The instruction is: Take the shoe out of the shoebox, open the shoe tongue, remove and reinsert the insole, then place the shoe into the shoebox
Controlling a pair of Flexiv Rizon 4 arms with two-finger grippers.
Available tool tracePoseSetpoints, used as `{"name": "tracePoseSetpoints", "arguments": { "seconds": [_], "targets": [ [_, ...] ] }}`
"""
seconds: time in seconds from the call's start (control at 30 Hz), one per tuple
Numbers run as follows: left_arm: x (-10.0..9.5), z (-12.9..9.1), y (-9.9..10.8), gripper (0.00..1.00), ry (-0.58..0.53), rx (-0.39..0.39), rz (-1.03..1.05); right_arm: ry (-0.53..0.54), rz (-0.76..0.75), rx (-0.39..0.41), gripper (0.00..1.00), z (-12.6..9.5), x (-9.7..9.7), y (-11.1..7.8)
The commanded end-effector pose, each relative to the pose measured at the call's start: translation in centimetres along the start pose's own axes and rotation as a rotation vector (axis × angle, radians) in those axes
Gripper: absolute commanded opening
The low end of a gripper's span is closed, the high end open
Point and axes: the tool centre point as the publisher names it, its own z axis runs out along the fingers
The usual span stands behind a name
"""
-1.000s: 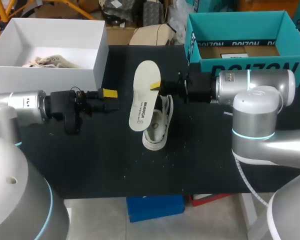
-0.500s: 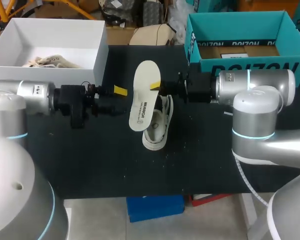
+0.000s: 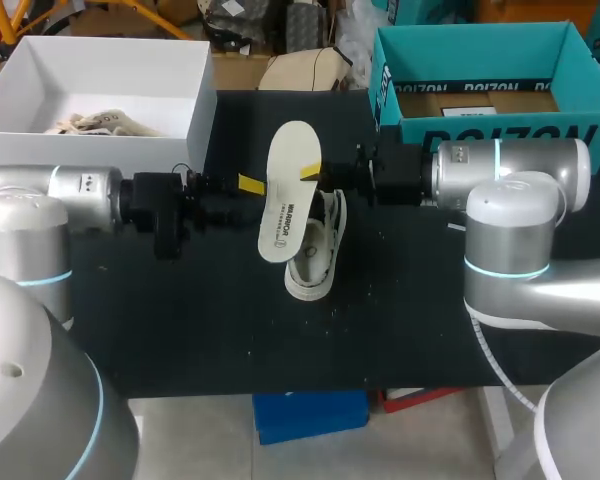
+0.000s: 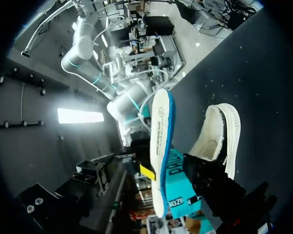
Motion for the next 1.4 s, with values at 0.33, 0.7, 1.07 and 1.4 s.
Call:
{"name": "tracePoseSetpoints", "arguments": {
  "seconds": [0.33, 0.7, 1.07, 1.4],
  "targets": [
    [1.4, 2.9, 1.7, 0.41, -0.015, 0.020, -0.001, -0.001, 0.001, -0.002, 0.00, 0.1, 0.0, 0.0],
    [1.6, 3.6, 2.2, 0.16, -0.018, 0.021, -0.004, -0.001, 0.001, -0.002, 0.00, 0.1, 0.0, 0.0],
    [1.9, 4.0, 2.2, 0.00, -0.005, 0.038, -0.005, -0.001, 0.001, -0.002, 0.00, 0.1, 0.0, 0.0],
    [1.9, 4.0, 2.2, 0.00, -0.005, 0.038, -0.005, -0.002, -0.004, 0.004, 1.00, 0.2, 0.0, 0.0]
  ]
}}
